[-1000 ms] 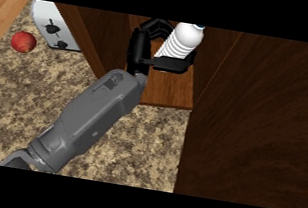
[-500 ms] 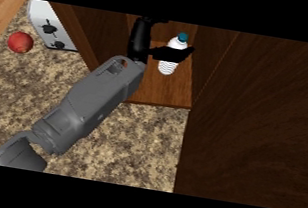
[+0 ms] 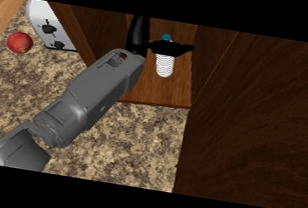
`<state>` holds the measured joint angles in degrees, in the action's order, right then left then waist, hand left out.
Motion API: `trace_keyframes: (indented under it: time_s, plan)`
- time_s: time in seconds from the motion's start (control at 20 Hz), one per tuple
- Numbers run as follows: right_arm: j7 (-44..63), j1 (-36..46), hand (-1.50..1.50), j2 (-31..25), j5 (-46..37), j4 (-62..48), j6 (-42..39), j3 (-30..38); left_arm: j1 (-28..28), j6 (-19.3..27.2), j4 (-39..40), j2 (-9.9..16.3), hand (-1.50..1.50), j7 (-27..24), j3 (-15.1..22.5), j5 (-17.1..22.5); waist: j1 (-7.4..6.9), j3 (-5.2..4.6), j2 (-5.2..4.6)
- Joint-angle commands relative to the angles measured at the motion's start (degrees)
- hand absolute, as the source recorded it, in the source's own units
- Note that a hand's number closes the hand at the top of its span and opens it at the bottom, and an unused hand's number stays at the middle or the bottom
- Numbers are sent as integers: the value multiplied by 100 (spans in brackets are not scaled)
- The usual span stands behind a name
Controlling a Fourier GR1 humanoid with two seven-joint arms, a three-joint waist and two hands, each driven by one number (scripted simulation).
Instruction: Pick up the bottled water, place it into the cabinet and close the cabinet
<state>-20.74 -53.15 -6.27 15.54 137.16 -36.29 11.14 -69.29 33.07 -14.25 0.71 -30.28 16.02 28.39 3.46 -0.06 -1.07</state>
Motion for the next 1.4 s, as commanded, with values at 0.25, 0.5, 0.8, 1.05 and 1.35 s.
trace_keyframes:
  time_s: [0.25, 0.5, 0.8, 1.05, 1.35]
  plan:
    - [160, -166, -150, -32, 394, 440, -25, 162, -82, -1128, -421, 9, -150, -403, -476, 367, -117, -2, 55]
    - [324, -355, -150, -97, 678, 833, -41, 282, 323, -1448, -927, -70, -150, -305, -281, 544, -180, -2, 105]
    - [644, -3, -150, 173, 282, 721, 227, -253, 1164, -1158, -2183, -70, -150, -45, 392, 560, -376, 0, 138]
    - [586, -331, -150, 97, 448, 881, 170, -93, 2079, -1031, -3432, -71, -150, 315, 930, 696, -421, -1, 170]
    - [903, -145, -150, 248, 299, 1194, 491, -443, 3239, -730, -4894, 6, -150, 416, 1377, 428, -476, -5, 152]
